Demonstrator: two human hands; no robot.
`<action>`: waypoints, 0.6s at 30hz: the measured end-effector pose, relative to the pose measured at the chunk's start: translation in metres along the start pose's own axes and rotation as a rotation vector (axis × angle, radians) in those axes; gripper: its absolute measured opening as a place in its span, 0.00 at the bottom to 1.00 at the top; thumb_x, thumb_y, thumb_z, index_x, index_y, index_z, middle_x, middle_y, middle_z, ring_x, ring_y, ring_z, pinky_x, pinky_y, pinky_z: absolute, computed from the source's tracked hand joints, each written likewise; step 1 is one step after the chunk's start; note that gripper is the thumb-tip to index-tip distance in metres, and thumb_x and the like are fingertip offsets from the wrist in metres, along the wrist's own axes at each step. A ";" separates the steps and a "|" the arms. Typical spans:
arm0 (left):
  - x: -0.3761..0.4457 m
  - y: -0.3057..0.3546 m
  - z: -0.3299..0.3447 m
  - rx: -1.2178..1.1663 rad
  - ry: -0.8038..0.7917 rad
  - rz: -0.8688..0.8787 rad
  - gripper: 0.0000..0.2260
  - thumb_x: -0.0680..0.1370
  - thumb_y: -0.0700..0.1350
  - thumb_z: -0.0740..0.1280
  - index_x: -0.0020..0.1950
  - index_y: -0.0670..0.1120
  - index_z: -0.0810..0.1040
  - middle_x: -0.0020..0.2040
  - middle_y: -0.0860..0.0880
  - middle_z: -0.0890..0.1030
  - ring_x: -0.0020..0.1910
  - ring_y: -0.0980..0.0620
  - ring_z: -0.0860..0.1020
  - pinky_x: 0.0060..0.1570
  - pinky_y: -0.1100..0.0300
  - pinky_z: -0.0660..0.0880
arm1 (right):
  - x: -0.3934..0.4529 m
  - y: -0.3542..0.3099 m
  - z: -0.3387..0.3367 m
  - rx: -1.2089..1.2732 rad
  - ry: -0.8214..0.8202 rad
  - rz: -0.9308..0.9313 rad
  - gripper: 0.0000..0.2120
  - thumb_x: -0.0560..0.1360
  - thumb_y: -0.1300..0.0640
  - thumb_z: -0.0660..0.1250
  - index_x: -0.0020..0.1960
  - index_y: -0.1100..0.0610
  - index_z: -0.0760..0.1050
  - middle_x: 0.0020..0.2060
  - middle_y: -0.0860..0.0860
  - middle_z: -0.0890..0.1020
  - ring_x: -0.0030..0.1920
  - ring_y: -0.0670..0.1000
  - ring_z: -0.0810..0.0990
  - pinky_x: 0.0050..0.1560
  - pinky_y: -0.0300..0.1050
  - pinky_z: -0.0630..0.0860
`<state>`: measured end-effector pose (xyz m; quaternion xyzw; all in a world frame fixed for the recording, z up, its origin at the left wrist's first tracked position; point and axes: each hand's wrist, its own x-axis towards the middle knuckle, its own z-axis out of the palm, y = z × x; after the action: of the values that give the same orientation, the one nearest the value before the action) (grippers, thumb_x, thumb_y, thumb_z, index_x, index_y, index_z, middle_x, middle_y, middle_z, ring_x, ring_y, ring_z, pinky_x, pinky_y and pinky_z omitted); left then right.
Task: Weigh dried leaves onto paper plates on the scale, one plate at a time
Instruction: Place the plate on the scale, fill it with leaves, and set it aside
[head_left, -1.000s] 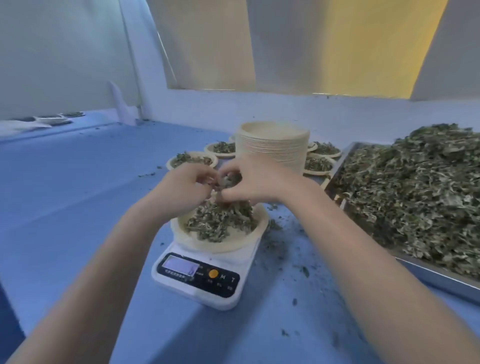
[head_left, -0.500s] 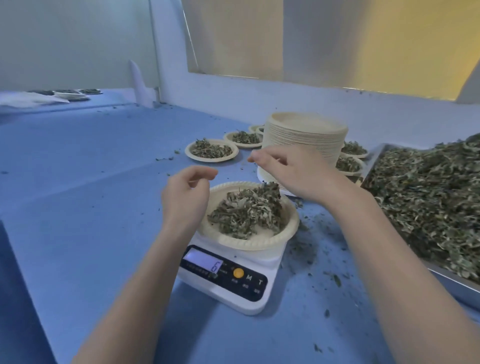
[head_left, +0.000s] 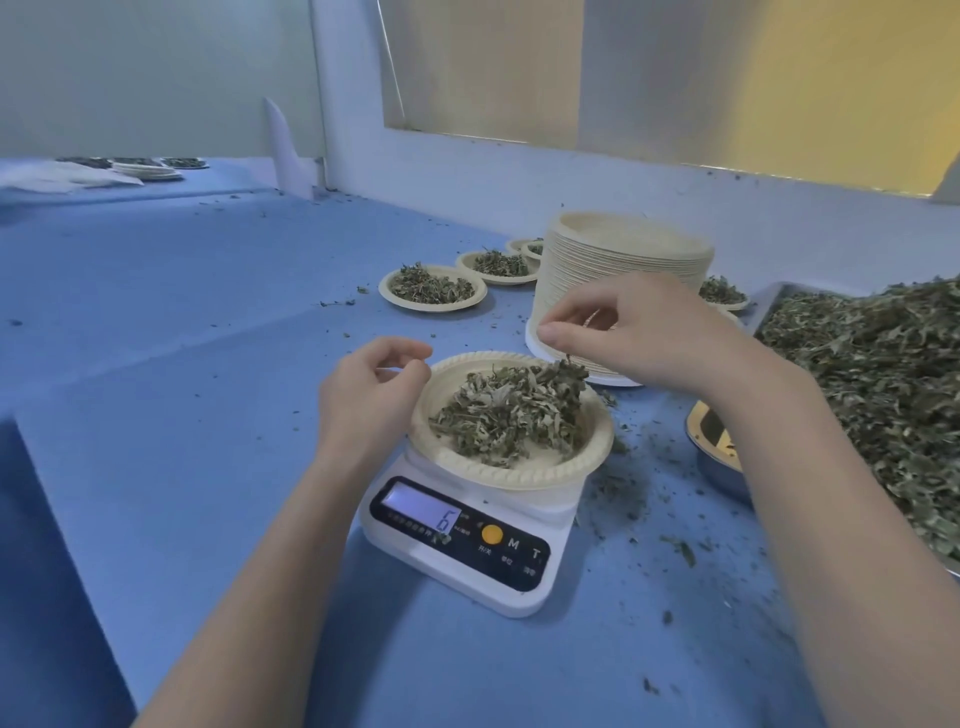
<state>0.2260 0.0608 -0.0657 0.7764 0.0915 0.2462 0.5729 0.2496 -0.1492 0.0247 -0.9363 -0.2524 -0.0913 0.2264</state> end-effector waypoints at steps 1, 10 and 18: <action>0.000 0.000 0.000 0.002 0.000 -0.002 0.09 0.73 0.42 0.66 0.41 0.57 0.80 0.42 0.57 0.81 0.42 0.62 0.77 0.40 0.69 0.70 | -0.001 0.001 -0.002 0.002 -0.005 -0.001 0.08 0.74 0.44 0.67 0.48 0.44 0.81 0.41 0.38 0.81 0.43 0.35 0.76 0.36 0.23 0.68; 0.001 -0.002 0.000 0.011 -0.024 0.004 0.09 0.73 0.43 0.66 0.42 0.57 0.80 0.42 0.58 0.80 0.42 0.62 0.77 0.41 0.66 0.70 | -0.004 0.005 -0.006 -0.001 -0.055 0.008 0.07 0.72 0.43 0.69 0.46 0.44 0.82 0.39 0.39 0.81 0.42 0.34 0.77 0.37 0.26 0.70; 0.001 -0.002 0.000 0.029 -0.039 0.004 0.09 0.73 0.43 0.67 0.41 0.58 0.79 0.41 0.58 0.80 0.40 0.63 0.76 0.37 0.67 0.69 | -0.006 0.005 -0.007 -0.014 -0.118 0.011 0.06 0.72 0.43 0.68 0.46 0.41 0.81 0.41 0.39 0.81 0.43 0.35 0.76 0.40 0.30 0.68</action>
<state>0.2272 0.0617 -0.0678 0.7894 0.0822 0.2310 0.5628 0.2467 -0.1585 0.0273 -0.9429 -0.2597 -0.0363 0.2053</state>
